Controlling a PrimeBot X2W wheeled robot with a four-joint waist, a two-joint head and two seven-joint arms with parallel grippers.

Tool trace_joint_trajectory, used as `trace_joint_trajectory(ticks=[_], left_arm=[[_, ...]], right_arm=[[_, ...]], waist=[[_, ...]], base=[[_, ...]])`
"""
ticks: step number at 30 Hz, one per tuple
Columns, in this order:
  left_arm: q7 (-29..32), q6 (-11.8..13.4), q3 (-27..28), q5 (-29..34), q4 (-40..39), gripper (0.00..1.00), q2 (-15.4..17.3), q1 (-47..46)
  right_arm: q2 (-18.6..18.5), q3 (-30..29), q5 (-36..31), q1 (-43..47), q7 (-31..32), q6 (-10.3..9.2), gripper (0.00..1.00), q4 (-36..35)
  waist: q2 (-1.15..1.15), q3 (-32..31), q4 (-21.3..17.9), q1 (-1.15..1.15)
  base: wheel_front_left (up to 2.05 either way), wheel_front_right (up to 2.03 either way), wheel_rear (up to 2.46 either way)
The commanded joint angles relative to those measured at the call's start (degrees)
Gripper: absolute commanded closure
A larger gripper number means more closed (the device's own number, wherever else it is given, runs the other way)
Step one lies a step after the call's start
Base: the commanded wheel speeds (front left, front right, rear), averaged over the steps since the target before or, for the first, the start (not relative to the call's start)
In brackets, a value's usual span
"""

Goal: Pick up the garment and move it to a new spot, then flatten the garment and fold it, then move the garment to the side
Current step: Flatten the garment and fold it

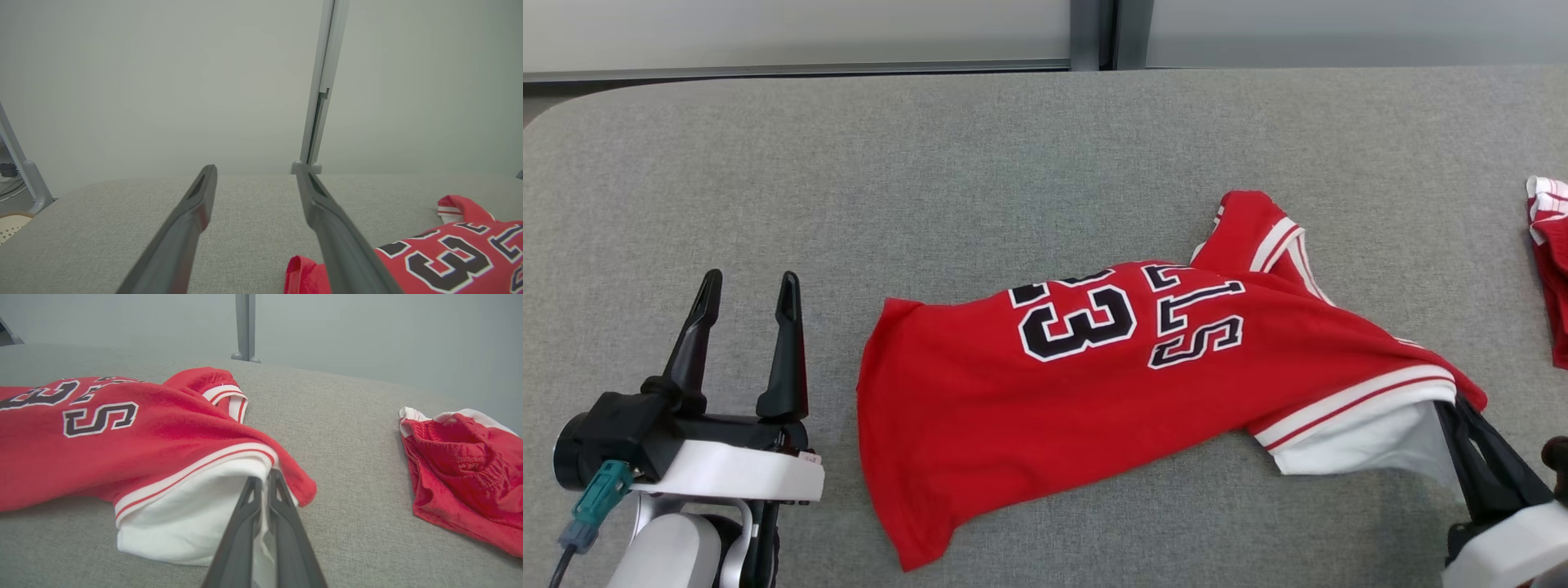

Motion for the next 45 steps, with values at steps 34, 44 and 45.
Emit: trace_joint_trajectory(ticks=[34,44,45], left_arm=[[1.4,3.5,-1.1,-0.1,-3.5,0.0,1.3,9.7],[2.0,3.7,-1.8,-0.4,-4.2,0.0,1.4,10.0],[2.1,3.6,-1.9,-0.4,-4.2,0.0,1.4,9.9]], right_arm=[[8.4,-0.6,-0.4,1.7,-10.0,-0.1,0.0,-6.5],[8.9,-0.2,-0.2,1.5,-10.1,-0.1,0.0,-6.0],[8.9,-0.2,-0.2,1.4,-10.1,-0.1,0.0,-5.9]], waist=[[0.0,-7.1,-0.1,0.0],[0.0,-7.1,-0.1,0.0],[0.0,-7.2,-0.1,0.0]], base=[[0.0,0.0,0.0],[0.0,0.0,0.0],[0.0,0.0,0.0]])
